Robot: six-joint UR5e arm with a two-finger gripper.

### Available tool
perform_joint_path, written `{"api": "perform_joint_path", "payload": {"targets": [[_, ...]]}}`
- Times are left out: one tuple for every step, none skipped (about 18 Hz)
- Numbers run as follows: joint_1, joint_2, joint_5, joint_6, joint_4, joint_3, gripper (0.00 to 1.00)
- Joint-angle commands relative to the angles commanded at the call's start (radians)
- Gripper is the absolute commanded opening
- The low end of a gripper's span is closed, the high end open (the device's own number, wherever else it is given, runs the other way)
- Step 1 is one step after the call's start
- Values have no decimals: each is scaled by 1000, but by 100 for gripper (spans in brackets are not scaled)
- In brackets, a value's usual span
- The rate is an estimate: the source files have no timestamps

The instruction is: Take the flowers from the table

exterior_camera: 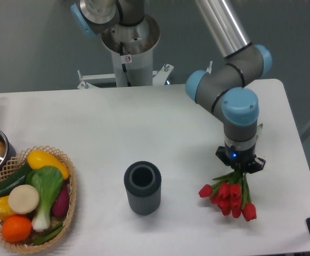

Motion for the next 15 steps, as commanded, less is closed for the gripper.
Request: {"api": "perform_joint_path", "payload": {"targets": [[12,20,-2,-6,-15,2,0],[28,31,-5,-9,-34,3,0],[35,35,-9,-9,-52,11,0],[37,45,-11,-9,-77,24,0],[37,51,-9,-9,-110,44,0],[35,52,-9,-11,-150,64,0],[34,52,-8,-12,-182,81,0],[32,52,-6,-12,-199,92,0],[32,54,-6,-12,-203,95,0],[32,54,-8,-12,-203,95,0],[35,54,-8,-12,-204,95,0],[37,55,-8,-11,-206,95,0],[40,55,-8,-2,-212,95,0],[43,55,-8,1,-215,95,0],[51,61,-6,1,-221,95,0]]}}
